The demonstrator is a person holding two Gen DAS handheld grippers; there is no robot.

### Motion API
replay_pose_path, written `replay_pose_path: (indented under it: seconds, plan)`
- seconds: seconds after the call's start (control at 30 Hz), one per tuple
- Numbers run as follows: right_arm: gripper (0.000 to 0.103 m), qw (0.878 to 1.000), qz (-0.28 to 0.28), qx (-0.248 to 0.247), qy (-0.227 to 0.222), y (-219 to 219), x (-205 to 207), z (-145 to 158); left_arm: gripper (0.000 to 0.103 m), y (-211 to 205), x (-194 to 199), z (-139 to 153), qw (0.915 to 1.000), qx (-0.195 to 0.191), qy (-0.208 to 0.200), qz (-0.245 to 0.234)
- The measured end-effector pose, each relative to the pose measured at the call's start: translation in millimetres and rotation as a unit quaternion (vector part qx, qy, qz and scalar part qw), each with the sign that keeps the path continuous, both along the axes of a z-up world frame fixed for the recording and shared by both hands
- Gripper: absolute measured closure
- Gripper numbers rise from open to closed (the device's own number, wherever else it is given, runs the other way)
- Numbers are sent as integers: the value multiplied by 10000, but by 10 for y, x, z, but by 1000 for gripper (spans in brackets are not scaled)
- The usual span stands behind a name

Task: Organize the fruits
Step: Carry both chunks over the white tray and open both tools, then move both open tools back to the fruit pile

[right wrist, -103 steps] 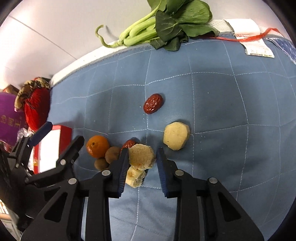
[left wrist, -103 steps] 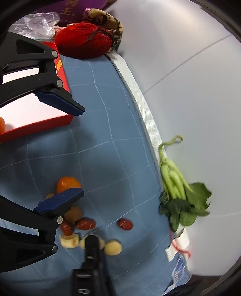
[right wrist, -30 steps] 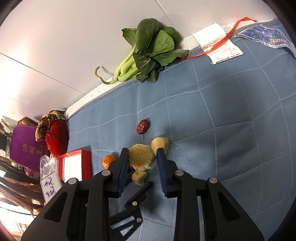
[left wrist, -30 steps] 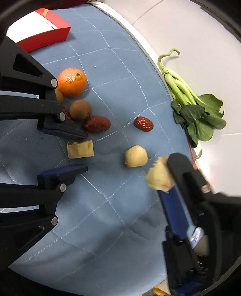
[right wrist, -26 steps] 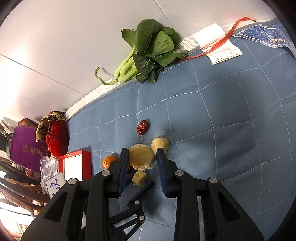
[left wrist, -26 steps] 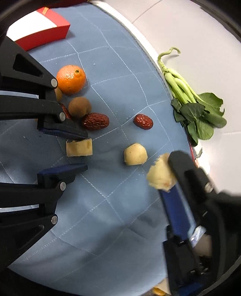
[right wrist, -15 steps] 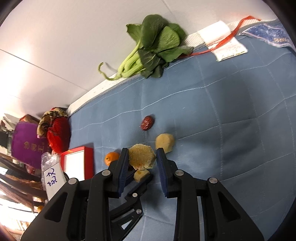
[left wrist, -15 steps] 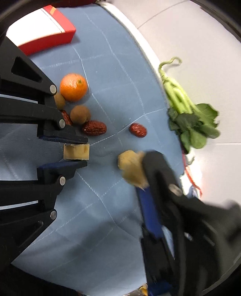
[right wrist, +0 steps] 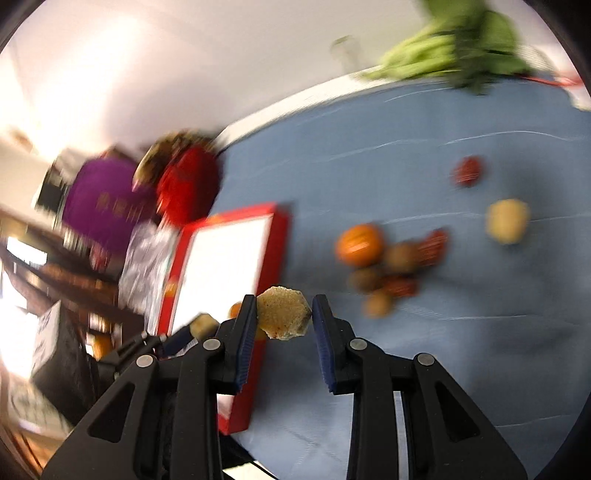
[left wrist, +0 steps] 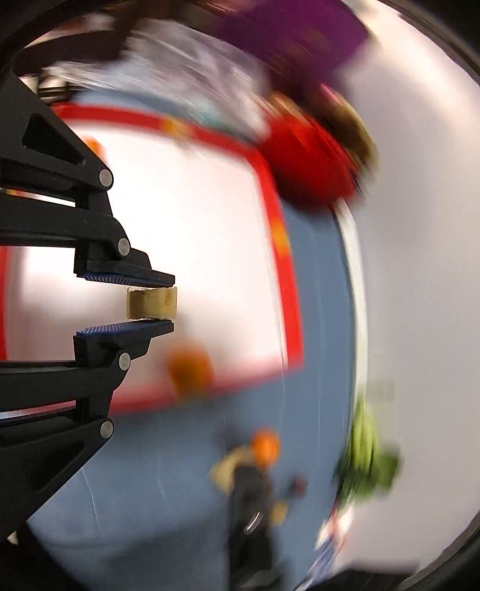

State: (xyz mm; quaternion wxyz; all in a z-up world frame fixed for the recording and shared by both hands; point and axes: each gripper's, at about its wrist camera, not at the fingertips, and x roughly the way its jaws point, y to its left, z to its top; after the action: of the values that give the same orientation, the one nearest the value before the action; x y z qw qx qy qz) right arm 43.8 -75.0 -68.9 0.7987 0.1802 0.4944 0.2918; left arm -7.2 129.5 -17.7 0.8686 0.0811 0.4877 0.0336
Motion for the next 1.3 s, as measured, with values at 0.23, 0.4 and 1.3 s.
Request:
replay_pose_path:
  seconds: [0.23, 0.4, 1.3]
  plan:
    - [75, 9915, 1210, -93, -463, 847, -420, -134, 86, 657, -94, -27, 9923, 183, -6, 1224]
    - [75, 9852, 1544, -580, -463, 1205, -568, -366, 85, 755, -166, -233, 9905, -109, 477, 1283]
    - [66, 9769, -2001, -575, 484, -1572, 277, 118, 57, -1062, 656, -226, 9935, -565, 155, -973]
